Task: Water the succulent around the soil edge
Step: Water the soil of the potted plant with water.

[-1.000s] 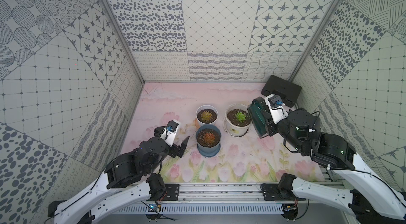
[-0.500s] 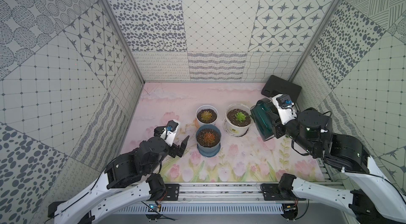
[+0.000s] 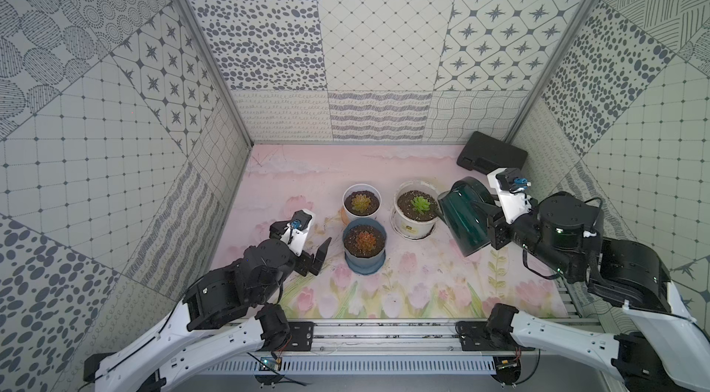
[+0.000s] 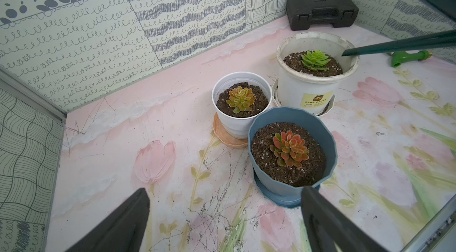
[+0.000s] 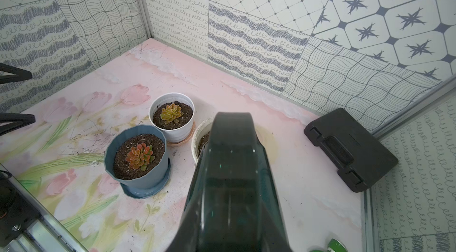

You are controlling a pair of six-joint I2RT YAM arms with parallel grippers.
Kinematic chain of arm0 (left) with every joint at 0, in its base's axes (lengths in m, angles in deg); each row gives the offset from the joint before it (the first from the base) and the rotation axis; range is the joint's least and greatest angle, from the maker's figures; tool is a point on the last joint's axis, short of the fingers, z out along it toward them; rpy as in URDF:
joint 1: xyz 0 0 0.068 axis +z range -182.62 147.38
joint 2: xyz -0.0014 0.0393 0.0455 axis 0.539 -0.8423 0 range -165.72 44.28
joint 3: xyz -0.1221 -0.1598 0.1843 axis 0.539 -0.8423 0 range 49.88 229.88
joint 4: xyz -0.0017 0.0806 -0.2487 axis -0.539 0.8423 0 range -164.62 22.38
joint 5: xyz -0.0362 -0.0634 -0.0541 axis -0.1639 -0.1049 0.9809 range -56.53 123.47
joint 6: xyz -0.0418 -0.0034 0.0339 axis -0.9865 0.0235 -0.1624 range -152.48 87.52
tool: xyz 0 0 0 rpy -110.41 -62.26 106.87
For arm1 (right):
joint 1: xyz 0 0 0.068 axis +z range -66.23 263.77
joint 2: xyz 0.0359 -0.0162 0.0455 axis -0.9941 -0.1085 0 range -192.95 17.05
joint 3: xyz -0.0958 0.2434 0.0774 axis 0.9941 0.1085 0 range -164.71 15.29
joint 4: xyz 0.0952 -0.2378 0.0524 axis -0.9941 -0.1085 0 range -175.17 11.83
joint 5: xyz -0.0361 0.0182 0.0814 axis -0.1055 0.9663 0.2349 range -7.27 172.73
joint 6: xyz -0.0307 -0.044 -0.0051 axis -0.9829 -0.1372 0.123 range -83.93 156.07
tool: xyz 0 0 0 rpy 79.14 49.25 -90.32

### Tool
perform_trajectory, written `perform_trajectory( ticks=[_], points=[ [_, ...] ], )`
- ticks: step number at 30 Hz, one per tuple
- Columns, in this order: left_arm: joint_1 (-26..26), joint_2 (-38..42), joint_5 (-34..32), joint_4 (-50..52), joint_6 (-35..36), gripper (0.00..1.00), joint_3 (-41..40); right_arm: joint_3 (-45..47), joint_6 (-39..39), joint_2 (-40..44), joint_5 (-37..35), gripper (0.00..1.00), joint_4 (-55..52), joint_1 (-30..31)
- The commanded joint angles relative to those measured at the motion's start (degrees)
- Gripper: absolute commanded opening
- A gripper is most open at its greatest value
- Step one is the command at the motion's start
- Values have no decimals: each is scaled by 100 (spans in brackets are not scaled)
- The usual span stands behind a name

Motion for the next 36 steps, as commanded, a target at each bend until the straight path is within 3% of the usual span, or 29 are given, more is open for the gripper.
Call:
perform_trajectory(
  ticks=[1,13,36],
  points=[
    [25,-29,56,-115,-26,99,-20,-297,164,-46,212,0,166,-19],
    [28,-27,39,-122,-27,98,-17,-627,304,-310,498,0,-36,-19],
    [31,-6,30,-109,1,99,-35,-208,257,-689,965,0,1284,-13]
  ],
)
